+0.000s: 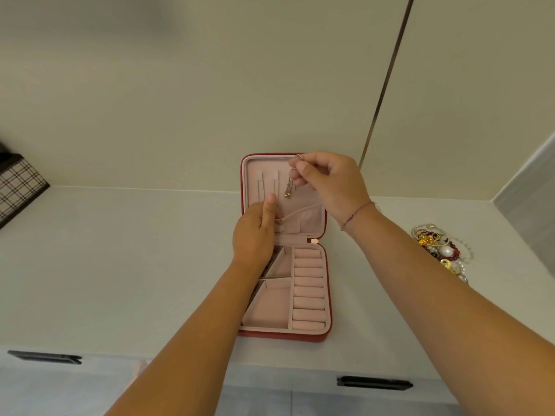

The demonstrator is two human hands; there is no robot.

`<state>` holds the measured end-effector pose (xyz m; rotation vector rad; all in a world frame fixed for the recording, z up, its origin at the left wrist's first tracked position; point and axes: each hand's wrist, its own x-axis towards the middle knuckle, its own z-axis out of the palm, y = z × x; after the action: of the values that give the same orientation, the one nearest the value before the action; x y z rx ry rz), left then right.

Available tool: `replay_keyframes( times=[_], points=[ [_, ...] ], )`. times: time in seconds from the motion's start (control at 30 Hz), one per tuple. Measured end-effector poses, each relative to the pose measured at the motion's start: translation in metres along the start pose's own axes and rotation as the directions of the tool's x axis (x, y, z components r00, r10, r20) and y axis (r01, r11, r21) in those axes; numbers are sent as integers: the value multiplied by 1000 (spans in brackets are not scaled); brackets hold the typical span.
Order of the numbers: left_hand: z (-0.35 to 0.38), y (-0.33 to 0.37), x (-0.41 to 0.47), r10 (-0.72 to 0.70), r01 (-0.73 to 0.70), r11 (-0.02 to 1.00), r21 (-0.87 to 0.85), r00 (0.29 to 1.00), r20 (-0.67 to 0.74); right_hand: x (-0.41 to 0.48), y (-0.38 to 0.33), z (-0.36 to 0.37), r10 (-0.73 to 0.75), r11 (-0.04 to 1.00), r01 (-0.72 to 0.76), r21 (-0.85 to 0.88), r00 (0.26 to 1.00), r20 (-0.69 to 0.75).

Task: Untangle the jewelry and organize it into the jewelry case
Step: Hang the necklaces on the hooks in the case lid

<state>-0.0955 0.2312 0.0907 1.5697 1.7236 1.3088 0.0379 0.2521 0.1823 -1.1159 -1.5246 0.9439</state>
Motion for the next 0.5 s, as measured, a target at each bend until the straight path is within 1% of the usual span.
replay_keyframes(
  times=[0.07,0.17,0.27,0.33,0.4,0.43,0.5],
  points=[
    [-1,0,0,1,-1,1000,-17,1000,-1,0,7,2,3,997,-3,-75,1000,0],
    [0,0,0,5,-5,1000,-17,1000,-3,-8,24,2,40,967,-29,-254,999,36],
    [-1,1,-1,18,-18,1000,-18,1000,1,-19,36,1,43,944,-24,-329,998,51],
    [-1,1,-3,21,-21,1000,-20,1000,4,-28,44,-3,32,942,-31,-334,999,-4],
    [-1,2,-5,26,-26,999,-20,1000,11,-36,53,-14,31,943,-66,-326,993,-111],
    [0,2,-5,23,-23,999,-24,1000,11,-37,59,-23,41,940,-96,-329,985,-170],
    [0,2,-4,-4,4,999,-37,1000,2,-33,73,-45,83,904,-184,-386,961,-264]
  ],
)
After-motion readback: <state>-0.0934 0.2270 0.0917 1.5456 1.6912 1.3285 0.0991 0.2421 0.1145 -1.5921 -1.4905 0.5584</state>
